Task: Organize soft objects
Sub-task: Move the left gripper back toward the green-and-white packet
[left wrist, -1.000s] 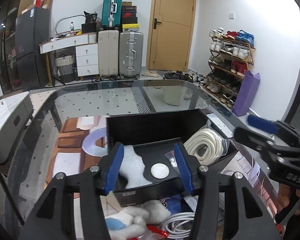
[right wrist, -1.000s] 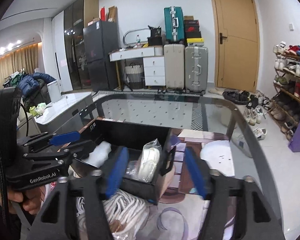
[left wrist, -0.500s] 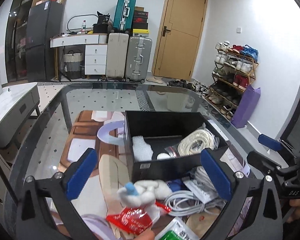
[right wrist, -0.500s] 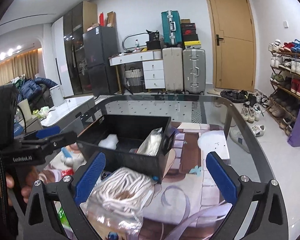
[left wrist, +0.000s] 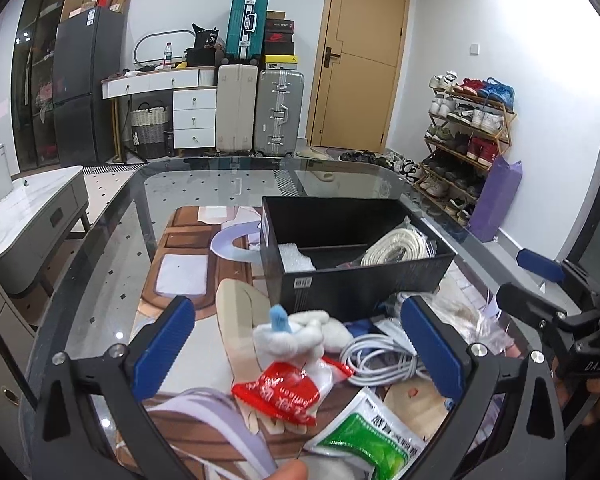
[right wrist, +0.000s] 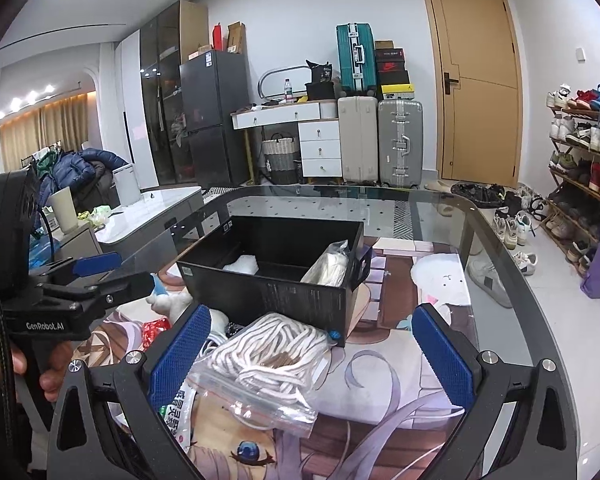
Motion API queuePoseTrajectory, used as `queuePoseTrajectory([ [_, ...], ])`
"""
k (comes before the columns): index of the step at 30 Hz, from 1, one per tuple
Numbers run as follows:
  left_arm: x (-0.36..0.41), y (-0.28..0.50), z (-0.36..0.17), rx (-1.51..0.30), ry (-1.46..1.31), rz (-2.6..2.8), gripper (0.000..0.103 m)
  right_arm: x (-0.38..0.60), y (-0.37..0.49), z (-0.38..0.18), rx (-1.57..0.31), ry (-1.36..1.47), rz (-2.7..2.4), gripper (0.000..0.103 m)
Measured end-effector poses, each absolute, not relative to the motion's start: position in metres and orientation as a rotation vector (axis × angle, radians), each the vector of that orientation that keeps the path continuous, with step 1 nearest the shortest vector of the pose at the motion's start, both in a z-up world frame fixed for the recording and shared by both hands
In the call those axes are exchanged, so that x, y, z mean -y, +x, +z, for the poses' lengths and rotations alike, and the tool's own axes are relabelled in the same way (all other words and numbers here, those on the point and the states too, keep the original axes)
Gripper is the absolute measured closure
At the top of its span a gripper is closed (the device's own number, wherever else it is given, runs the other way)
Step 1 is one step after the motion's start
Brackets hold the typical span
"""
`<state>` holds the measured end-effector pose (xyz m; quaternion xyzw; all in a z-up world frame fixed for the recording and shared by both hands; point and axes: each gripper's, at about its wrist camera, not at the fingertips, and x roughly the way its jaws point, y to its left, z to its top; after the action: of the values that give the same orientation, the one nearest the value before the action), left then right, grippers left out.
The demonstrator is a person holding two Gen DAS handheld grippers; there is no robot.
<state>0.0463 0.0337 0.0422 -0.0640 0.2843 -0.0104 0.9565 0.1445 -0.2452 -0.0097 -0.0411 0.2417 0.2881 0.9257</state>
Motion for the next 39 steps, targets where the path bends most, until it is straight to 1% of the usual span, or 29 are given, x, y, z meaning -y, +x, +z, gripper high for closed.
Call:
queuePoseTrajectory([
  [22,-0.016,0.023,0.021,-0.634,-0.094,-0.028,0.000,0.227,0.138,-0.036,-0.572,-0.119,0.653,0.001],
  [39,0.012,0.013,-0.004,-0.727,-0.083,-0.047,0.000,0.241,0.141,-0.033,-0.570,-0.083,0.634,0.001],
])
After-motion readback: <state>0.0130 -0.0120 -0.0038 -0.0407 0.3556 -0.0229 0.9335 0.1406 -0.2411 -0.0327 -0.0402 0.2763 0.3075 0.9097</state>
